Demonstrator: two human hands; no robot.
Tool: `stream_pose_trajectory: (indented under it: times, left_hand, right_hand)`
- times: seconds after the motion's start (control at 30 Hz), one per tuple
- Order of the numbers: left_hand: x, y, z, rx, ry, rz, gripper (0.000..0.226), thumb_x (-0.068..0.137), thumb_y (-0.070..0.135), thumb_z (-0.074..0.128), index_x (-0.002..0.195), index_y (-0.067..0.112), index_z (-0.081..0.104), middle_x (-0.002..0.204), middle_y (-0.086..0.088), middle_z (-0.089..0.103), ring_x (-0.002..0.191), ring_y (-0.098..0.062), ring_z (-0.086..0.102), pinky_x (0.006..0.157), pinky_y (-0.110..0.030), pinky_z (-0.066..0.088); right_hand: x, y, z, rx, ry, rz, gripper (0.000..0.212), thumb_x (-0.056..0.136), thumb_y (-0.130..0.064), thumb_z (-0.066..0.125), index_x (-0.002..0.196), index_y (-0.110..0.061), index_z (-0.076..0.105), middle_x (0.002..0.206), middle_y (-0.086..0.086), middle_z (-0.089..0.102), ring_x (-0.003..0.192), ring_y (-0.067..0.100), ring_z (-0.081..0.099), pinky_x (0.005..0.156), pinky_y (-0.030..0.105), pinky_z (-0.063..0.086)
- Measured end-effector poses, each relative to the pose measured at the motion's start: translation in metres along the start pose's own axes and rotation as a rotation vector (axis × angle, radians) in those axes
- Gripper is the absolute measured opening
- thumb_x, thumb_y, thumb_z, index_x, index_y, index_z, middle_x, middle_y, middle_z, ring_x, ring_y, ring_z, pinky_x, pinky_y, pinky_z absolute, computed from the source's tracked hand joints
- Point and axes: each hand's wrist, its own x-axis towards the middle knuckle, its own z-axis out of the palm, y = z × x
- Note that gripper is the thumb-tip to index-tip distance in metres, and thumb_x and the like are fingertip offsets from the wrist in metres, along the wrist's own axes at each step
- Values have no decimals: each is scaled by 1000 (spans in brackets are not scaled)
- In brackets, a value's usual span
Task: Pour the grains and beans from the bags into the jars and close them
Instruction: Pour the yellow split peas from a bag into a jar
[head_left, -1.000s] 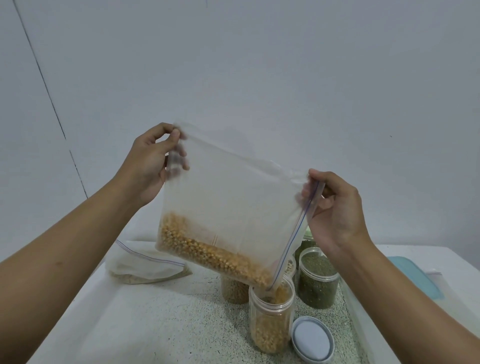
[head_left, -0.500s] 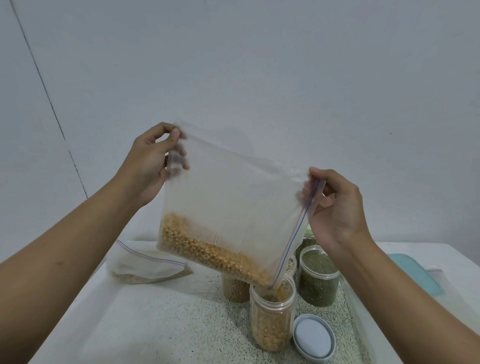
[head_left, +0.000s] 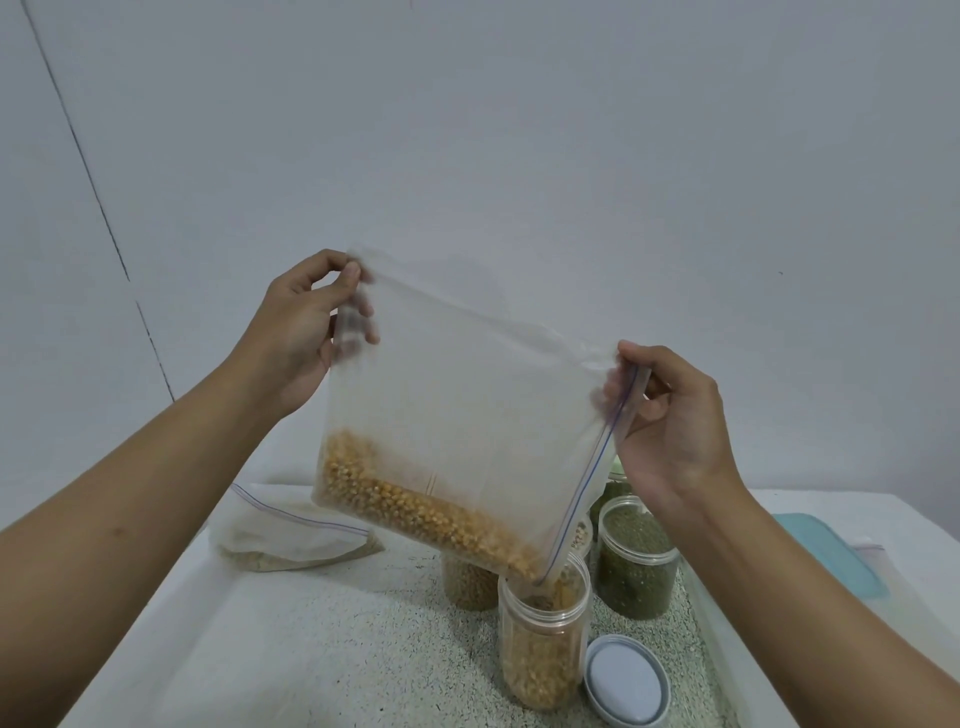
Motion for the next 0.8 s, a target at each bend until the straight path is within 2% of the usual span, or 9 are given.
stream_pose_trajectory:
  times: [0.63,0.8]
  left_hand:
    - [0,1,-1,0,2,2,24,105,25,55,84,23,65,70,0,58,58,-22,61,68,-37,39]
    - [0,4,-1,0,-5,6,23,105,26,56,83,23,65,71,0,59,58,-22,61,68,-36,38]
  right_hand:
    - [-1,-1,2,-15,5,8,7,85,-4,67,78,-6,66,68,1,56,56,12,57,66,26,49]
    - [-1,-1,2,-1,-3,13,4,79,-5,70,78,-6,66,69,1,55,57,12,57,63,25,50]
